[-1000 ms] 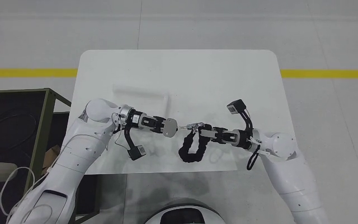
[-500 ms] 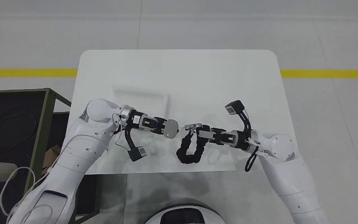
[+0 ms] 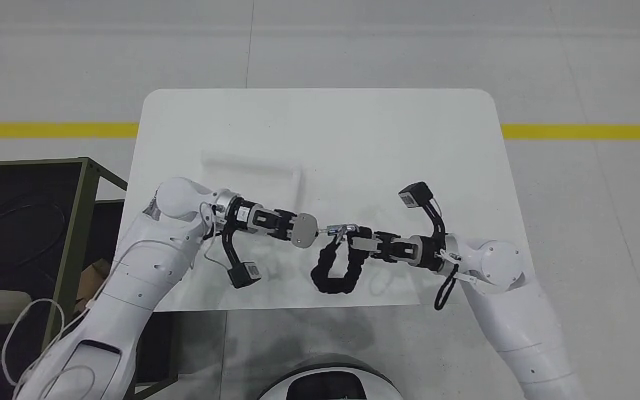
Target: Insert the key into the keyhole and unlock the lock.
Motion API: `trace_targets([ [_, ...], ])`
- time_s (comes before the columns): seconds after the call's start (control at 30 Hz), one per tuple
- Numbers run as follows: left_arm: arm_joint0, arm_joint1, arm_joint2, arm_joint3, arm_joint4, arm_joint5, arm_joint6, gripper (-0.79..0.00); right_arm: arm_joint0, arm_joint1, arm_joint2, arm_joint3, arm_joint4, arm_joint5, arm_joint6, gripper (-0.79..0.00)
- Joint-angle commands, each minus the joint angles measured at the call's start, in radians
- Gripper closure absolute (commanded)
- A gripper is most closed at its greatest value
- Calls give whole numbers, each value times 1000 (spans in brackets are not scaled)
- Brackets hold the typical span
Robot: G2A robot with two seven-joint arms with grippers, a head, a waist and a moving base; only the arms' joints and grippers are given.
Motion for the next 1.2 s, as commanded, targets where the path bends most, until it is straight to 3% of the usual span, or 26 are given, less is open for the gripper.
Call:
trace_targets([
  [0.0, 1, -1, -1, 3, -7, 0, 0, -382, -1, 0, 4, 6, 1, -6, -7, 0],
  [0.03, 3, -2, -3, 5, -15, -1, 1, -757, -1, 1, 7, 9, 0, -9, -10, 0],
  [0.07, 4, -2, -7, 9, -22, 0, 0, -785, -1, 1, 10, 11, 0, -11, -12, 0],
  [0.2, 13, -5, -23, 25, -68, -10, 7, -785, -3, 4, 28, 21, -6, -20, -24, 0],
  [0.33, 24, -9, -54, 90, -218, -85, 19, -785, -8, 8, 57, 26, -5, -26, -42, 0],
  [0.53, 51, -24, -80, 220, -483, -305, -55, -785, -12, 11, 78, 34, 14, -19, -56, 0],
  [0.73, 51, -24, -80, 220, -483, -305, -55, -785, -12, 11, 78, 34, 14, -19, -56, 0],
  [0.9, 77, -25, -81, 202, -511, -331, -71, -785, -64, 13, 92, -6, -35, -17, -137, 0],
  [0.97, 94, -19, -101, 167, -560, -466, -123, -785, -60, 13, 89, -7, -56, -16, -159, 0],
  [1.1, 83, -4, -135, 103, -647, -830, -219, -785, -49, 13, 86, -8, -87, -20, -184, 0],
  [1.17, 81, 4, -137, 63, -756, -963, -352, -785, -43, 14, 89, -11, -98, -21, -189, 0],
])
